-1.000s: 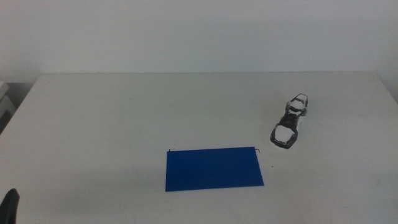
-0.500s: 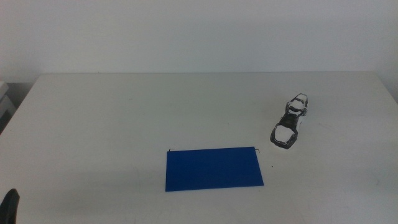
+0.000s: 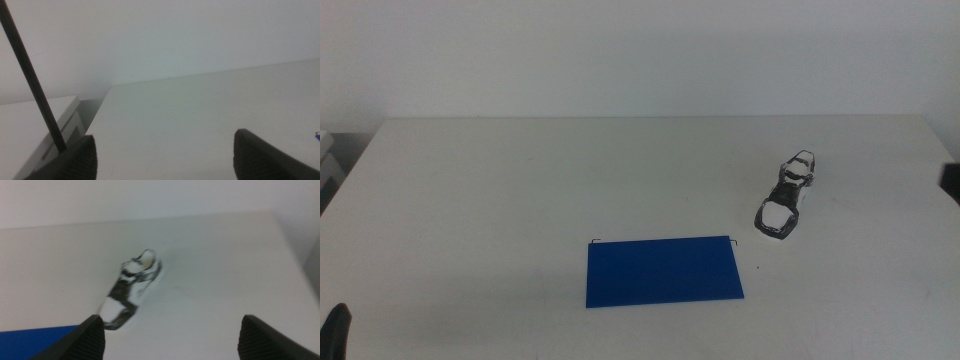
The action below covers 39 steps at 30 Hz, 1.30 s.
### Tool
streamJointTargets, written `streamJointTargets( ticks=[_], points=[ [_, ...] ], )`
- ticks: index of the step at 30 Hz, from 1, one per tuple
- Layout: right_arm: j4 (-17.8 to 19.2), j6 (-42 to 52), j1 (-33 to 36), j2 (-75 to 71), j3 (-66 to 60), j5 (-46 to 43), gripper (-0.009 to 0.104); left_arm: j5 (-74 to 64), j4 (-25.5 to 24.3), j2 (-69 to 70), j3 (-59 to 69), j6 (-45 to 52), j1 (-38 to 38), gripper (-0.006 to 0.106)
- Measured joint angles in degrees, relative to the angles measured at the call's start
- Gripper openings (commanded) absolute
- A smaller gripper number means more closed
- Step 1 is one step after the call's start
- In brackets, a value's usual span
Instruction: Use one arm to grab the shoe from the table and place it on the mat.
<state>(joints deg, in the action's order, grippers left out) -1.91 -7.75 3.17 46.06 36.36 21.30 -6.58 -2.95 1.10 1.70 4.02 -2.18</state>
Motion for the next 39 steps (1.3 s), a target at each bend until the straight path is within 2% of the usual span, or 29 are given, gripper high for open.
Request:
streamJointTargets(
  ticks=[7,12,18,24,33,39],
  points=[
    [0.5,-6.1,6.4,14.0,13.9,7.2,0.092,0.0,0.0,0.0,0.0,0.0,0.0,0.094],
    [1.3,-10.8,10.6,26.6,29.1,18.8,0.092,0.0,0.0,0.0,0.0,0.0,0.0,0.094],
    [1.9,-17.6,11.4,40.5,46.5,28.9,0.092,0.0,0.0,0.0,0.0,0.0,0.0,0.094],
    [2.2,-24.9,11.4,54.0,58.6,35.3,0.092,0.0,0.0,0.0,0.0,0.0,0.0,0.094],
    [7.4,-35.0,11.4,68.5,67.1,39.6,0.092,0.0,0.0,0.0,0.0,0.0,0.0,0.094],
    [7.8,-36.2,11.4,70.4,67.1,40.0,0.092,0.0,0.0,0.0,0.0,0.0,0.0,0.094]
  ],
)
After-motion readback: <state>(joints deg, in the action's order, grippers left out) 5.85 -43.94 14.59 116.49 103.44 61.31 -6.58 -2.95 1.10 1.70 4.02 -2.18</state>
